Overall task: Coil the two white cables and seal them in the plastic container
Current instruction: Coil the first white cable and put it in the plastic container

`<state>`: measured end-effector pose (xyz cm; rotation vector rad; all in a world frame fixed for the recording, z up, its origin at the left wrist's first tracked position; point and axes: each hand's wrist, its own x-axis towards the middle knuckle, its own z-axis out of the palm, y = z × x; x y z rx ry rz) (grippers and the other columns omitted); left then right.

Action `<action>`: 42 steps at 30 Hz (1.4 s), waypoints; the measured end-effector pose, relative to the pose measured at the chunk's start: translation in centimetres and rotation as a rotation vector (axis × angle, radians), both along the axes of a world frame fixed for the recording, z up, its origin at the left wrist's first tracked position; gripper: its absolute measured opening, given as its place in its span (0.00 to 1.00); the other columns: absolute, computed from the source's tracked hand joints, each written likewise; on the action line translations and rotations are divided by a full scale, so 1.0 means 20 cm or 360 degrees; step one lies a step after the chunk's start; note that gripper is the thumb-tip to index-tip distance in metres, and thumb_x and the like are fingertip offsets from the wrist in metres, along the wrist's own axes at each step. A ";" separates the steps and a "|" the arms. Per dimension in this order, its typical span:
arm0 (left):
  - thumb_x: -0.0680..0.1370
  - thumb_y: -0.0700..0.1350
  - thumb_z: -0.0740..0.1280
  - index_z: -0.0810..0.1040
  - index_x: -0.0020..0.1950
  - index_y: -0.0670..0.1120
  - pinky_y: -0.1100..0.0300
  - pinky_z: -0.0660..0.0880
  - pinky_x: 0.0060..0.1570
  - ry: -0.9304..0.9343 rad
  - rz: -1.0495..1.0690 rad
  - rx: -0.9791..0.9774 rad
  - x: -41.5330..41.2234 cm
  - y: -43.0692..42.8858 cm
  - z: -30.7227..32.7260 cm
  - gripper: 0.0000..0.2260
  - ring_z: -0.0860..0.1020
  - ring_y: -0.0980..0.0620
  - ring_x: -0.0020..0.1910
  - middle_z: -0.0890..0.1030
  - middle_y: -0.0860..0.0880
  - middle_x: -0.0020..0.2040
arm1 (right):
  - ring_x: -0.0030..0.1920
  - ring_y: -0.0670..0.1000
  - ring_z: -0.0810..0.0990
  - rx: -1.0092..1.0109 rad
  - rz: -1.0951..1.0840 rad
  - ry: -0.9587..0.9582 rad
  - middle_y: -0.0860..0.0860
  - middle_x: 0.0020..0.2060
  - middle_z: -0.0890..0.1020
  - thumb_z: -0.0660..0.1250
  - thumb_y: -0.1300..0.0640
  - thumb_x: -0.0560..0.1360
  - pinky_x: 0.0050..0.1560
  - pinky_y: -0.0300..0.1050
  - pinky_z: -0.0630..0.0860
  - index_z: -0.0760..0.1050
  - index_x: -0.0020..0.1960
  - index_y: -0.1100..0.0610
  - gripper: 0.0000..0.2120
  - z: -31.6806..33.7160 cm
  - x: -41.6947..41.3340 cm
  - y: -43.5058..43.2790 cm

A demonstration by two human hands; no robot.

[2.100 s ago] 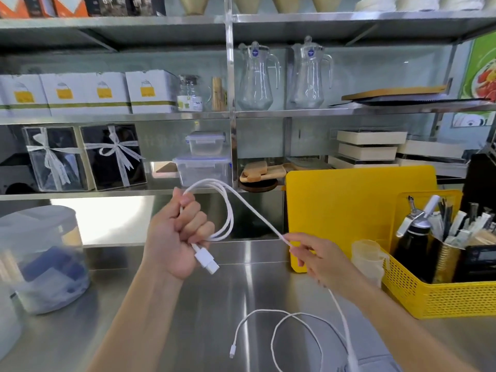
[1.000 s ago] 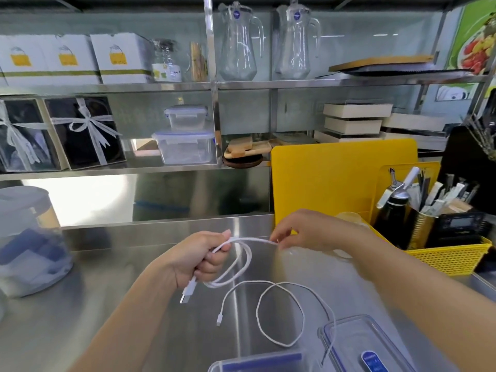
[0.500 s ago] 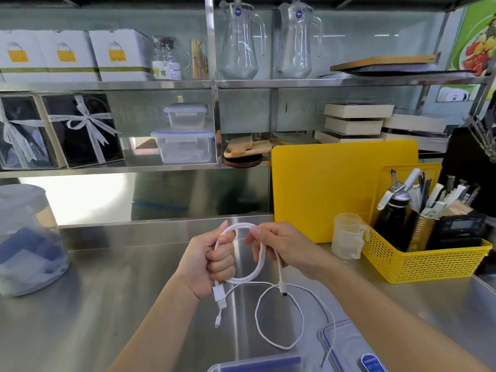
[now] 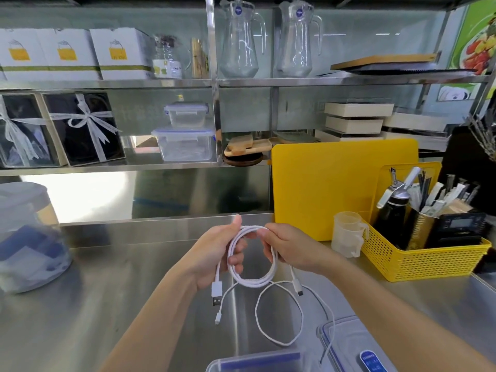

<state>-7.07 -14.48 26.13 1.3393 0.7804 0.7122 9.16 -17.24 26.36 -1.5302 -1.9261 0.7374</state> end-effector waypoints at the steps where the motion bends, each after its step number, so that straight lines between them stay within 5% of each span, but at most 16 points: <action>1: 0.81 0.53 0.55 0.76 0.49 0.37 0.62 0.70 0.26 0.0020 -0.0040 -0.0019 0.00 0.00 0.00 0.19 0.64 0.56 0.22 0.67 0.51 0.26 | 0.29 0.46 0.71 -0.0003 0.0015 -0.0032 0.49 0.29 0.74 0.50 0.51 0.81 0.36 0.43 0.70 0.68 0.37 0.55 0.17 0.00 0.00 -0.01; 4: 0.79 0.51 0.59 0.74 0.42 0.40 0.61 0.73 0.27 0.0092 -0.0141 -0.0024 -0.01 -0.01 -0.01 0.15 0.66 0.56 0.22 0.68 0.50 0.25 | 0.30 0.47 0.71 -0.0004 0.0052 -0.0136 0.49 0.30 0.74 0.51 0.51 0.80 0.39 0.46 0.70 0.69 0.38 0.56 0.17 0.01 0.02 -0.02; 7: 0.77 0.52 0.60 0.78 0.50 0.38 0.57 0.78 0.32 0.0142 -0.0215 -0.0023 -0.02 -0.01 0.01 0.17 0.73 0.53 0.26 0.76 0.47 0.30 | 0.30 0.46 0.70 -0.0042 0.0085 -0.0130 0.48 0.30 0.74 0.51 0.50 0.80 0.37 0.43 0.69 0.70 0.40 0.58 0.17 0.03 0.03 -0.04; 11: 0.74 0.55 0.61 0.76 0.49 0.40 0.60 0.73 0.29 -0.0032 -0.0241 -0.0133 -0.01 -0.02 0.01 0.18 0.67 0.54 0.24 0.68 0.50 0.25 | 0.29 0.46 0.70 -0.0029 0.0087 -0.0130 0.48 0.29 0.73 0.51 0.49 0.80 0.34 0.39 0.68 0.68 0.37 0.56 0.17 0.03 0.02 -0.05; 14: 0.79 0.49 0.59 0.73 0.42 0.41 0.54 0.79 0.34 -0.0238 -0.0221 -0.0321 0.01 -0.05 0.00 0.13 0.67 0.54 0.22 0.66 0.50 0.25 | 0.31 0.47 0.70 0.0072 0.0035 -0.0187 0.48 0.29 0.73 0.51 0.49 0.80 0.36 0.42 0.69 0.67 0.35 0.53 0.17 0.03 0.02 -0.06; 18: 0.82 0.48 0.55 0.70 0.41 0.42 0.66 0.61 0.19 -0.0233 -0.0011 -0.0251 0.05 -0.06 -0.02 0.14 0.59 0.58 0.19 0.62 0.53 0.23 | 0.36 0.50 0.72 0.0151 0.0004 -0.0197 0.51 0.33 0.75 0.53 0.50 0.80 0.42 0.49 0.71 0.69 0.37 0.53 0.16 0.03 0.02 -0.06; 22: 0.81 0.50 0.57 0.71 0.39 0.42 0.66 0.54 0.19 -0.0023 0.0354 0.0105 0.06 -0.05 -0.05 0.16 0.55 0.57 0.20 0.60 0.53 0.23 | 0.38 0.52 0.72 0.0147 -0.0103 -0.0258 0.58 0.40 0.78 0.61 0.50 0.77 0.41 0.53 0.71 0.75 0.46 0.61 0.14 0.03 0.04 -0.07; 27: 0.81 0.50 0.57 0.73 0.35 0.45 0.62 0.56 0.24 0.0253 0.0646 0.0583 0.07 -0.02 -0.09 0.17 0.58 0.54 0.21 0.60 0.50 0.24 | 0.24 0.51 0.73 -0.0054 -0.0156 0.0093 0.53 0.26 0.76 0.64 0.58 0.76 0.24 0.40 0.71 0.73 0.42 0.59 0.06 0.04 0.07 -0.09; 33: 0.81 0.50 0.56 0.72 0.37 0.44 0.64 0.56 0.22 0.0132 0.0644 0.0415 0.11 -0.04 -0.10 0.16 0.58 0.56 0.19 0.61 0.52 0.22 | 0.26 0.51 0.80 -0.0111 -0.0106 0.1228 0.57 0.28 0.80 0.65 0.68 0.73 0.30 0.39 0.79 0.74 0.41 0.64 0.03 0.05 0.05 -0.09; 35: 0.82 0.49 0.55 0.71 0.38 0.43 0.66 0.56 0.20 0.0005 0.0608 0.0239 0.11 -0.05 -0.10 0.16 0.56 0.57 0.19 0.61 0.53 0.20 | 0.27 0.49 0.79 0.0027 -0.0196 0.1035 0.56 0.30 0.79 0.67 0.68 0.72 0.31 0.36 0.77 0.74 0.39 0.61 0.05 0.01 0.04 -0.09; 39: 0.82 0.50 0.55 0.71 0.40 0.42 0.68 0.57 0.16 -0.0146 0.0566 0.0002 0.09 -0.07 -0.10 0.16 0.56 0.59 0.17 0.61 0.55 0.19 | 0.34 0.42 0.68 0.0389 -0.0447 0.0190 0.45 0.36 0.71 0.73 0.59 0.68 0.35 0.30 0.65 0.71 0.37 0.52 0.10 -0.09 0.00 -0.07; 42: 0.82 0.50 0.54 0.70 0.39 0.43 0.69 0.57 0.15 -0.0231 0.0530 -0.0140 0.10 -0.09 -0.08 0.16 0.57 0.59 0.15 0.62 0.54 0.18 | 0.44 0.44 0.75 0.0159 -0.0337 0.0390 0.48 0.46 0.75 0.71 0.56 0.70 0.47 0.40 0.75 0.70 0.48 0.51 0.11 -0.11 -0.01 -0.07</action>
